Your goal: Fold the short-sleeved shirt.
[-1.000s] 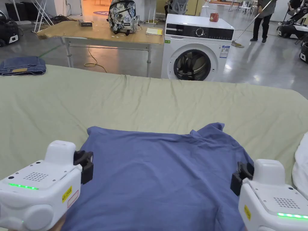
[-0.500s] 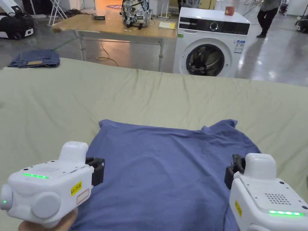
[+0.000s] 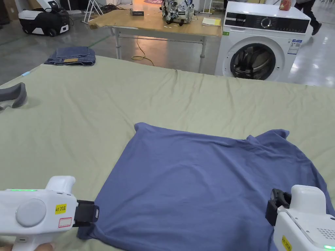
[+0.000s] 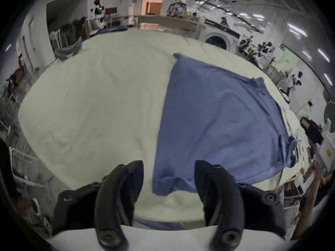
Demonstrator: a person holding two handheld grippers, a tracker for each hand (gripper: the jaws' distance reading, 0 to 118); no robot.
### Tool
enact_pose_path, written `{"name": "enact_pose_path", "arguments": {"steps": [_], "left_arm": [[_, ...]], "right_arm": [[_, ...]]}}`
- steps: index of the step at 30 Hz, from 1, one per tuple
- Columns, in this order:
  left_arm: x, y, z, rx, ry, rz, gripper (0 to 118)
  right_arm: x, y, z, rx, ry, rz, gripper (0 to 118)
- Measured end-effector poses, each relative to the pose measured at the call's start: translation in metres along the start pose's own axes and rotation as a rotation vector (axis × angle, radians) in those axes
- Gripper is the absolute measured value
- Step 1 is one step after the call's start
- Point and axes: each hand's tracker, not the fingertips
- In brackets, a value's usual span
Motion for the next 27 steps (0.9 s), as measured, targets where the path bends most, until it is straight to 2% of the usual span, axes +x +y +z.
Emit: {"name": "enact_pose_path", "arguments": {"steps": [6,9,10,11,12,13,14,15,16,21,23,27], "left_arm": [[-0.006,-0.014,-0.047,-0.168,0.120,-0.057,64],[0.003,-0.021,-0.042,-0.110,0.125,-0.081,62],[0.007,-0.022,-0.043,-0.106,0.135,-0.090,56],[0.011,-0.024,-0.043,-0.095,0.139,-0.133,40],[0.012,-0.025,-0.046,-0.094,0.124,-0.177,31],[0.013,-0.027,-0.046,-0.083,0.112,-0.185,26],[0.014,-0.027,-0.046,-0.078,0.107,-0.168,26],[0.013,-0.027,-0.046,-0.065,0.074,-0.139,11],[0.013,-0.031,-0.044,-0.060,0.045,-0.100,4],[0.010,-0.032,-0.042,-0.060,0.045,-0.116,3],[0.011,-0.033,-0.044,-0.065,0.046,-0.125,3],[0.019,-0.030,-0.043,-0.073,0.072,-0.179,3]], "right_arm": [[0.005,-0.004,-0.001,-0.033,-0.008,0.005,0],[0.009,-0.008,-0.001,-0.046,-0.013,-0.012,0],[0.010,-0.011,-0.001,-0.052,-0.018,-0.015,0],[0.011,-0.013,-0.001,-0.058,-0.021,-0.016,0],[0.013,-0.014,-0.002,-0.062,-0.020,-0.018,0],[0.014,-0.016,-0.002,-0.071,-0.022,-0.018,0],[0.013,-0.017,0.000,-0.080,-0.024,-0.016,0],[0.015,-0.018,0.001,-0.087,-0.024,-0.015,0],[0.017,-0.020,0.002,-0.092,-0.023,-0.015,0],[0.037,-0.026,0.017,-0.187,-0.047,0.024,0],[0.052,-0.029,0.020,-0.273,-0.086,0.072,0],[0.079,-0.036,0.024,-0.398,-0.155,0.101,0]]}}
